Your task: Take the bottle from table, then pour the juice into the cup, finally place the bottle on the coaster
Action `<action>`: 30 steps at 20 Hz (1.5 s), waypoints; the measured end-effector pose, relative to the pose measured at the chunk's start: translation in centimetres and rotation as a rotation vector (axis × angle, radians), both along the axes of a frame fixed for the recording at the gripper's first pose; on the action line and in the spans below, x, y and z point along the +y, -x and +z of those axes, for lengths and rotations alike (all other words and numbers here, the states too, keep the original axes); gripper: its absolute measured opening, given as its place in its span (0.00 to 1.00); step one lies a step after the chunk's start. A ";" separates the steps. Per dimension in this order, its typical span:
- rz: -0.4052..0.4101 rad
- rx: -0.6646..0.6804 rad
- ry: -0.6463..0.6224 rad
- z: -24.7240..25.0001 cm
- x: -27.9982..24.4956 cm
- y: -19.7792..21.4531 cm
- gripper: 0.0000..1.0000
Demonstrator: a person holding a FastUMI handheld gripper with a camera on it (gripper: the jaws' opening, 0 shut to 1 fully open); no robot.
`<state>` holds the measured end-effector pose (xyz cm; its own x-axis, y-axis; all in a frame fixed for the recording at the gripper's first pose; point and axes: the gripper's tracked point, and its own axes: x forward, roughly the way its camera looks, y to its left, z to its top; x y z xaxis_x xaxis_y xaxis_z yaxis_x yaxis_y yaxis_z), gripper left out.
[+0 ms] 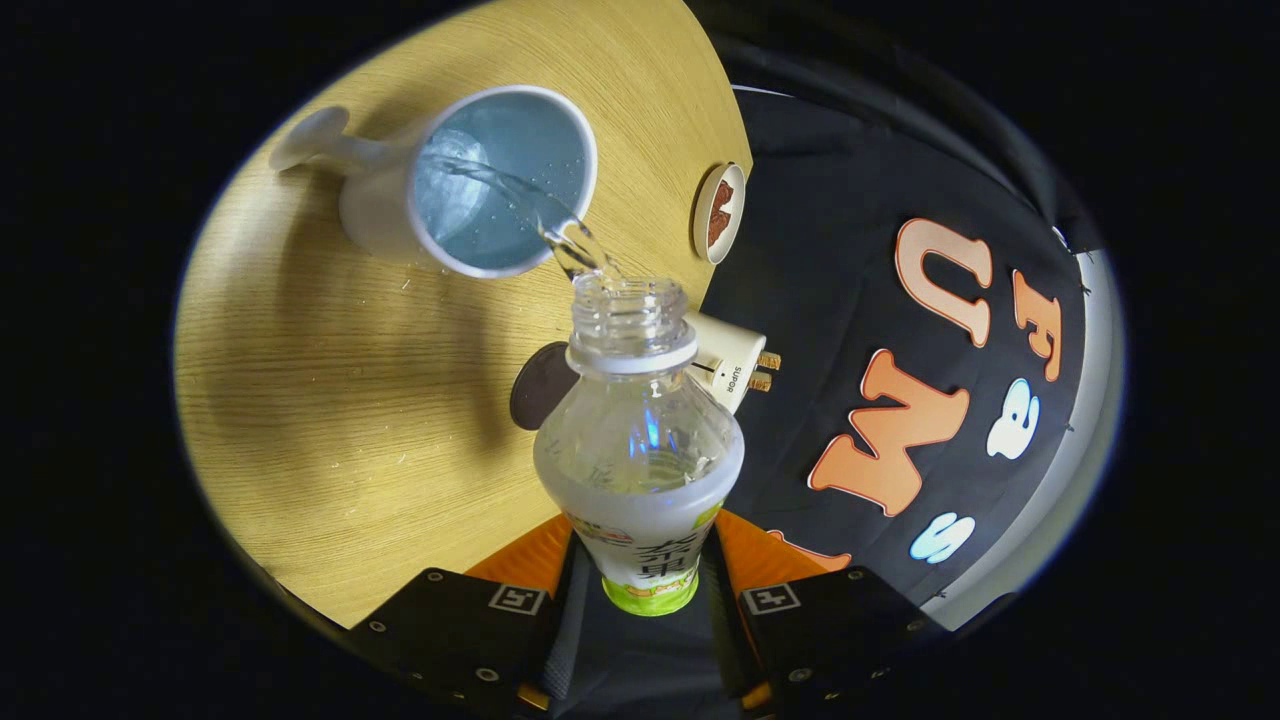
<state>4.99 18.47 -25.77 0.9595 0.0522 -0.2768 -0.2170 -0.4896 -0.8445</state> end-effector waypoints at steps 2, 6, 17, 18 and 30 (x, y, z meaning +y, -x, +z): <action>0.003 -0.003 0.014 0.0 -0.1 0.0 0.57; 0.007 -0.001 0.031 0.0 0.1 0.0 0.57; 0.024 -0.003 0.094 0.5 0.5 -0.3 0.57; 0.025 -0.003 0.100 0.6 0.5 -0.4 0.57; 0.057 0.000 0.152 1.6 1.7 -0.5 0.57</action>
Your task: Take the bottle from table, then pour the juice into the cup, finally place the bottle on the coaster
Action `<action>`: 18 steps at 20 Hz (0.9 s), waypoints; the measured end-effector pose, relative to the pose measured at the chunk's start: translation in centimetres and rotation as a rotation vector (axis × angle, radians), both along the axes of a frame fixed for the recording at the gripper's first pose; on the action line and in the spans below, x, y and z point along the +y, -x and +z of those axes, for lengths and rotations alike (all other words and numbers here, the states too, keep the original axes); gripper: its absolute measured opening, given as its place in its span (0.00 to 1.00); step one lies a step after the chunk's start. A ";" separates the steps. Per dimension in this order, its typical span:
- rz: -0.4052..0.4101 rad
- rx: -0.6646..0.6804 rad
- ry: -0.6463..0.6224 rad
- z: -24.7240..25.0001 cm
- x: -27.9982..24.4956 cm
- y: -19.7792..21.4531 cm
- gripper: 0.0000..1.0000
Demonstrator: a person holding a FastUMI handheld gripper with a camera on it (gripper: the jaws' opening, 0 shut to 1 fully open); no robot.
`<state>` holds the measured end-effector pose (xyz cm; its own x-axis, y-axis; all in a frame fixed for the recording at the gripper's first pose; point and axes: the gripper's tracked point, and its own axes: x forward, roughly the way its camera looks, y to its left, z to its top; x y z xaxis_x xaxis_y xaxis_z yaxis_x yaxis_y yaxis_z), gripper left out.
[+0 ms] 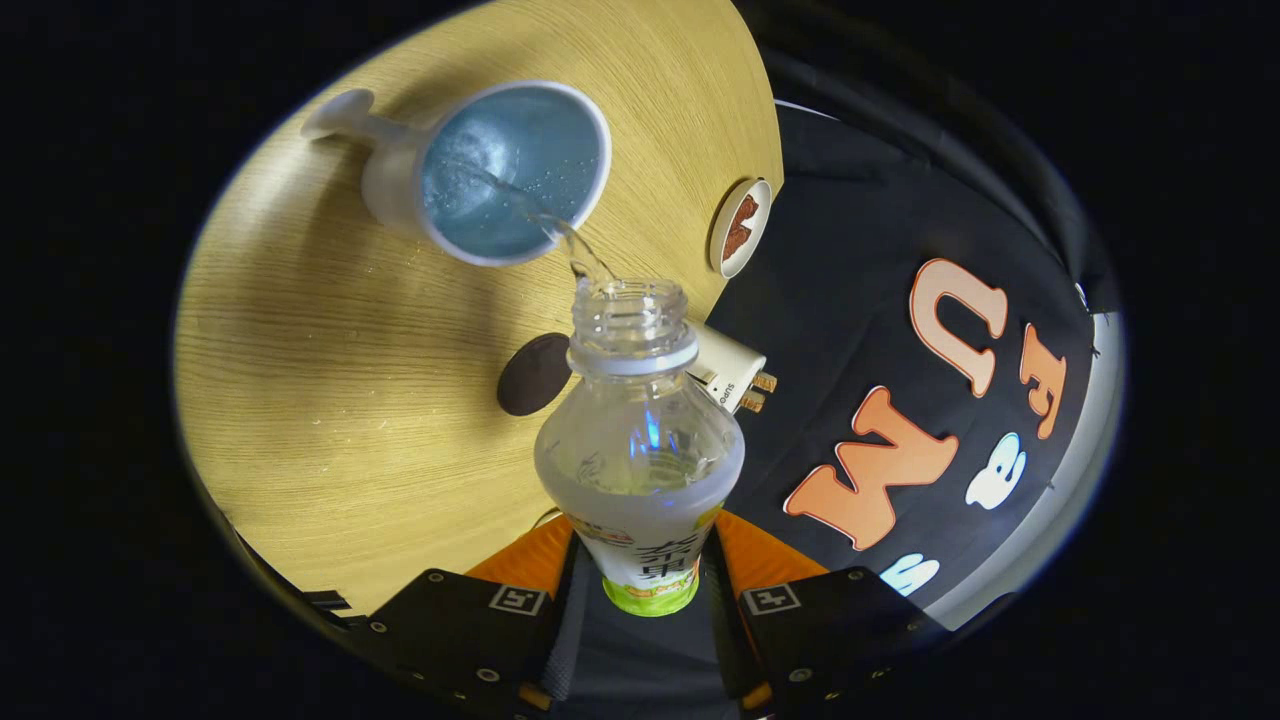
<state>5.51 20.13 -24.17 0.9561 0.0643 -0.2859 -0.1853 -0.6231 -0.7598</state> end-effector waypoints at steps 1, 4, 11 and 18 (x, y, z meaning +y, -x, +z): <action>0.004 -0.001 0.007 0.1 0.1 0.1 0.57; 0.013 0.004 0.028 0.2 0.4 0.2 0.57; 0.043 -0.003 0.073 1.1 1.6 0.0 0.56; 0.050 -0.020 0.103 2.2 1.7 -0.6 0.57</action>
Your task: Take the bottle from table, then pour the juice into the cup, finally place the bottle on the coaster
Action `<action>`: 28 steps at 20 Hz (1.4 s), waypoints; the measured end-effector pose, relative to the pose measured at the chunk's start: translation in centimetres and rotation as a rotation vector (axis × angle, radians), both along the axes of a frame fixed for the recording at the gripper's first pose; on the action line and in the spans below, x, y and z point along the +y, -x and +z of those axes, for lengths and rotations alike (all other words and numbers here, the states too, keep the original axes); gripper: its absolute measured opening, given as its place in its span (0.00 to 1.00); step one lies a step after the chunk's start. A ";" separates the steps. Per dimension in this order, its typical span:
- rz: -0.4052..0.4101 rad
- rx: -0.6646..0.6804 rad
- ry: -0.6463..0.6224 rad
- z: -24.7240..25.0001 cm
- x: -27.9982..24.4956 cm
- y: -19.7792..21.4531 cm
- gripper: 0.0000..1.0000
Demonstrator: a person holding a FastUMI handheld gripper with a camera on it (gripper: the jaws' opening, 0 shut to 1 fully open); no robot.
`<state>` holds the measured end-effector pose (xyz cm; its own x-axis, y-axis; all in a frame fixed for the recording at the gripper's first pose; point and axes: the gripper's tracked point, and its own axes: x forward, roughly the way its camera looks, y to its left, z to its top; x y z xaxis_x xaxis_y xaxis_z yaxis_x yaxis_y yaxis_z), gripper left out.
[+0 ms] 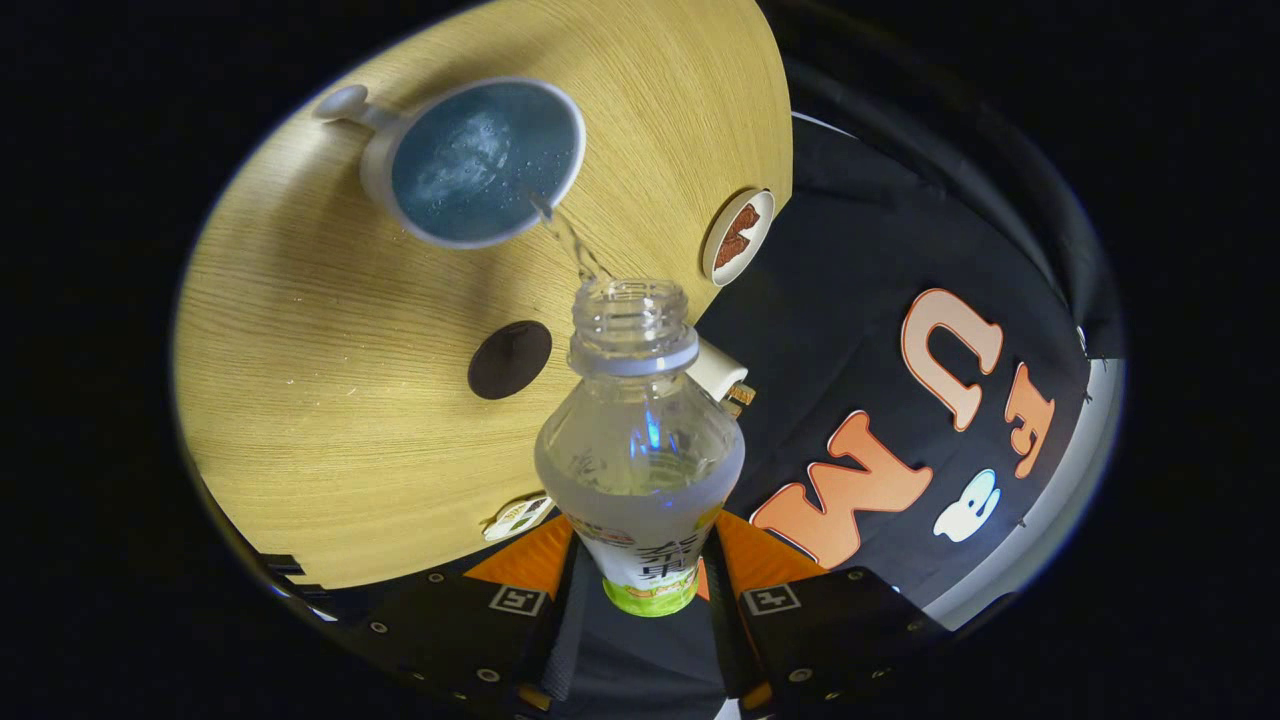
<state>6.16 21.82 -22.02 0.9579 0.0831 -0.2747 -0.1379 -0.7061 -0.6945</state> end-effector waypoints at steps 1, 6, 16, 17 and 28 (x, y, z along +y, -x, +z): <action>-0.001 0.001 0.005 -0.1 0.1 -0.1 0.56; -0.002 0.005 0.018 -0.1 0.1 -0.3 0.57; 0.002 0.016 0.036 -0.7 0.1 -0.8 0.56; 0.001 0.017 0.036 -0.7 0.2 -0.7 0.57; 0.004 0.030 0.030 -1.2 0.1 -1.0 0.57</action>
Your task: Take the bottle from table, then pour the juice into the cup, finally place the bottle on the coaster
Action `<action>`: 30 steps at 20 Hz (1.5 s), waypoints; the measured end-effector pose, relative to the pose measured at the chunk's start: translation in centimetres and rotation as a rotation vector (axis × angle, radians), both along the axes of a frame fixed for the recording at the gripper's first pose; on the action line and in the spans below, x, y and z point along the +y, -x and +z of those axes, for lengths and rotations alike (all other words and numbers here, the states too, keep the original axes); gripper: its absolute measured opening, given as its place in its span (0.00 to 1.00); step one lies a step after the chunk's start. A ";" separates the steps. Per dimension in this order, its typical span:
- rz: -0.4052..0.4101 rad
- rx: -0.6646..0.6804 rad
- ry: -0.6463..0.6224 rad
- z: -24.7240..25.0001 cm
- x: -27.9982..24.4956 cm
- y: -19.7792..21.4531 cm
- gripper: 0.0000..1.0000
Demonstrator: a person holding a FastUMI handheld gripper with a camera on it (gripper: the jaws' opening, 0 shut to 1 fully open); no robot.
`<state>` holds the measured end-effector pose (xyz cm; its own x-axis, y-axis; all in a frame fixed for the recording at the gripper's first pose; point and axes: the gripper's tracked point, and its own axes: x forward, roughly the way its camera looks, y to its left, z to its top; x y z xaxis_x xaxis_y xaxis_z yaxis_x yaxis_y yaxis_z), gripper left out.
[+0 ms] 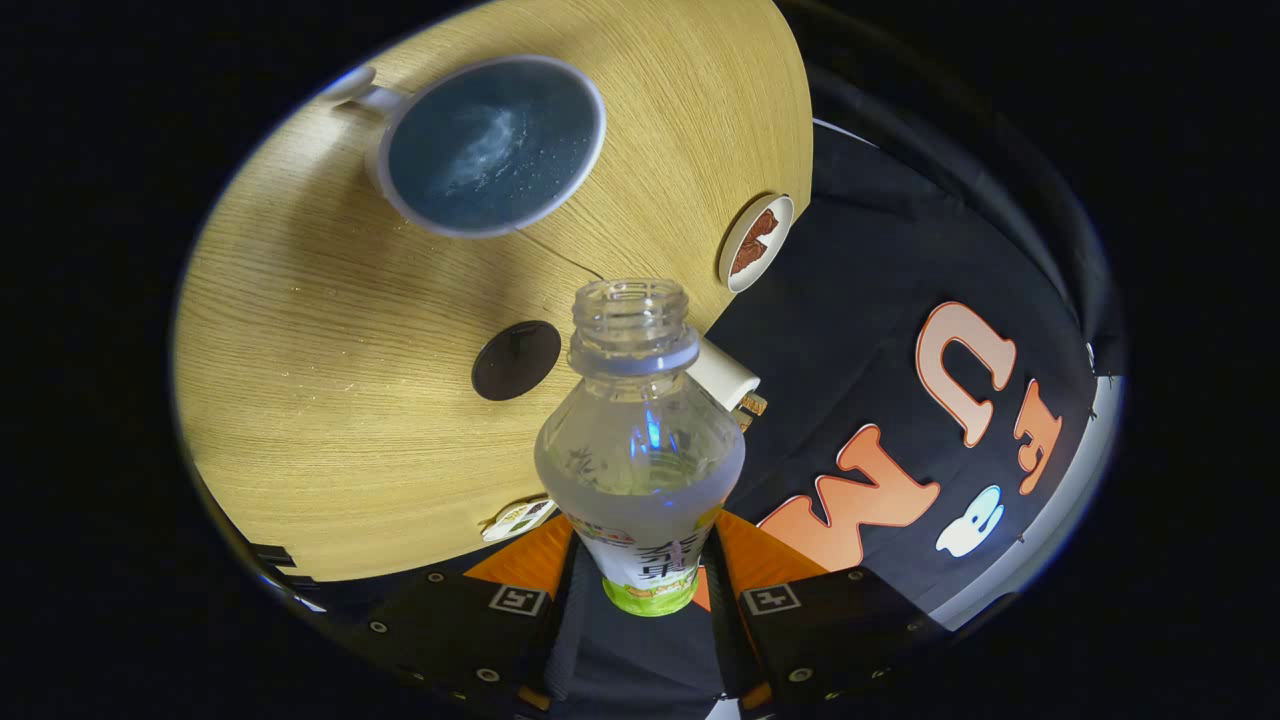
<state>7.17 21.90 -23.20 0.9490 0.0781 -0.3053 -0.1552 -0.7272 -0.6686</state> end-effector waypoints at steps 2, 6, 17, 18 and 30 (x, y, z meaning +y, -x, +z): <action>0.001 0.003 -0.001 0.0 -0.1 -0.1 0.57; -0.004 0.009 -0.030 -0.1 0.0 0.0 0.57; -0.118 0.115 -0.430 -2.4 -1.2 2.0 0.57; -0.135 0.133 -0.478 -2.6 -1.3 2.4 0.57; -0.353 0.325 -1.177 -3.4 -2.4 2.7 0.58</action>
